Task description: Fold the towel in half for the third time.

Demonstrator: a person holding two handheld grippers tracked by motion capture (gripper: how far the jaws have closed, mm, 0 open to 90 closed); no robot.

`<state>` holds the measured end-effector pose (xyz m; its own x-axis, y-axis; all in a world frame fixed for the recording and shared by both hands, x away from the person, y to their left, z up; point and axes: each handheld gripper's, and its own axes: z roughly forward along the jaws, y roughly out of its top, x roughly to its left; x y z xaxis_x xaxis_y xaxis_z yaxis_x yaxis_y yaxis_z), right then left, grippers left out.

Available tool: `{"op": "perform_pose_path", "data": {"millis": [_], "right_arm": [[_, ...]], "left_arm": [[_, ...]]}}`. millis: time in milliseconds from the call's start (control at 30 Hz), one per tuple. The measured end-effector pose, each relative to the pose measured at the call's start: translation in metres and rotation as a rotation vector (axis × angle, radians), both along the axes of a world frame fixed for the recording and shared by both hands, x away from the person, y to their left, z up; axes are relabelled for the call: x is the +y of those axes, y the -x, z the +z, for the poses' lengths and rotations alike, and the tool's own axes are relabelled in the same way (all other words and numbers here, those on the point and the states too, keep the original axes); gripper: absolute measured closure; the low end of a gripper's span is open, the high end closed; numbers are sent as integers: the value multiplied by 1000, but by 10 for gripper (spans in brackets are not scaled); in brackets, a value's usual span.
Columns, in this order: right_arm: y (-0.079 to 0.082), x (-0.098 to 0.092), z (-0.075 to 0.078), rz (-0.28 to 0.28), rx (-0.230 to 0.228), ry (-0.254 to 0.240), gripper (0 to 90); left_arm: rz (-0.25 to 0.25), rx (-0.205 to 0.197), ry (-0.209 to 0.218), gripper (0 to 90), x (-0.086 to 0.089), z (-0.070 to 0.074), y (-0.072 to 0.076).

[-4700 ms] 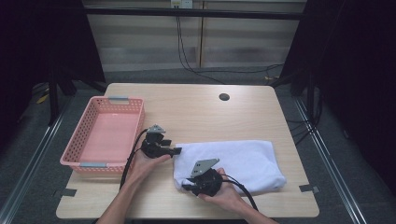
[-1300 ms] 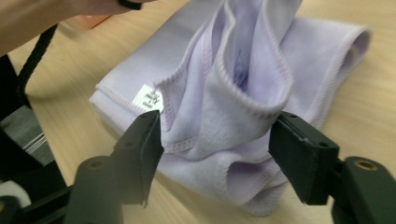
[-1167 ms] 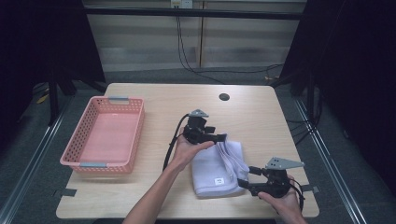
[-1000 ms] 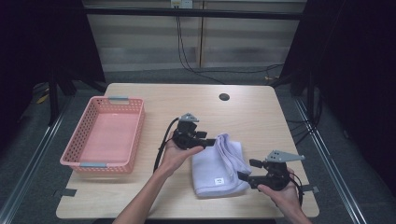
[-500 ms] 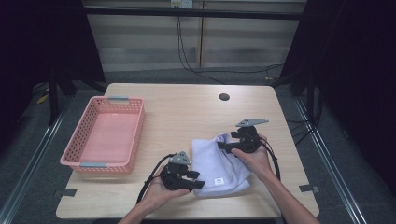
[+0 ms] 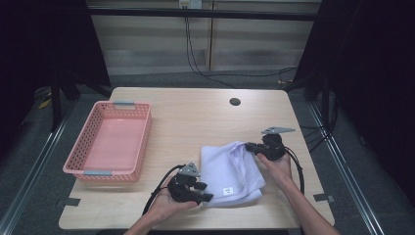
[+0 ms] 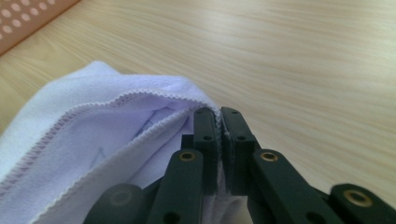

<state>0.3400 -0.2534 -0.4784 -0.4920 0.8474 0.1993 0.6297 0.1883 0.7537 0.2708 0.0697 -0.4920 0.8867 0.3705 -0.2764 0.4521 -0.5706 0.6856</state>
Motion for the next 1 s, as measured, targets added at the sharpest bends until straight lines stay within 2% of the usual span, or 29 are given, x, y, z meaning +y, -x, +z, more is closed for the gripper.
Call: {"op": "perform_pose_path", "data": {"millis": [67, 133, 200, 233, 300, 367, 400, 433, 500, 567, 633, 667, 733, 800, 833, 867, 933, 1000], "right_arm": [[3, -7, -4, -6, 6, 3, 861], [4, -15, -10, -26, 17, 8, 835], [3, -22, -13, -45, 26, 19, 673], [3, -24, -12, -46, 30, 9, 632], [3, -24, -7, -55, 13, 23, 534], [4, -21, 3, -59, -16, -13, 456], [4, -20, 6, -51, -19, -14, 431], [3, -17, 9, -37, -22, -18, 411], [1, -10, 17, -27, -38, -19, 393], [-2, -3, 25, -18, -53, -25, 385], [-5, 1, 32, -25, -86, -39, 384], [-9, 4, 33, -20, -72, -59, 363], [-16, 11, 29, -1, -45, -29, 354], [-20, 16, 18, 23, 0, -14, 334], [-20, 18, 12, 20, 8, 17, 336], [-19, 18, 5, 25, 22, 49, 336], [-15, 12, -3, 23, 43, 63, 336], [-12, 4, -8, 12, 59, 80, 338]], "left_arm": [[8, 2, -20, 446, 1, 0, -1], [14, 12, -18, 445, 1, -1, -2], [7, 12, -16, 447, 0, -2, -3], [10, 16, -14, 450, 0, -1, -3], [16, 12, -24, 453, 1, 0, -2], [8, 12, -27, 449, 2, 0, -1], [15, 8, -25, 446, 2, 0, 0], [16, 12, -44, 443, 3, 2, 1], [4, 13, -37, 437, 3, 1, 3], [1, 12, -48, 433, 3, -1, 5], [-2, 8, -53, 427, 2, -1, 6], [-4, 8, -73, 424, 2, 0, 6], [-3, 7, -64, 419, 1, -1, 6], [-4, 5, -60, 413, 0, -1, 7], [-11, 0, -76, 412, 0, 0, 7], [-11, -1, -78, 410, 0, 0, 8], [-5, 8, -59, 408, 0, -1, 7], [-5, 8, -62, 406, 0, -1, 7]]}}
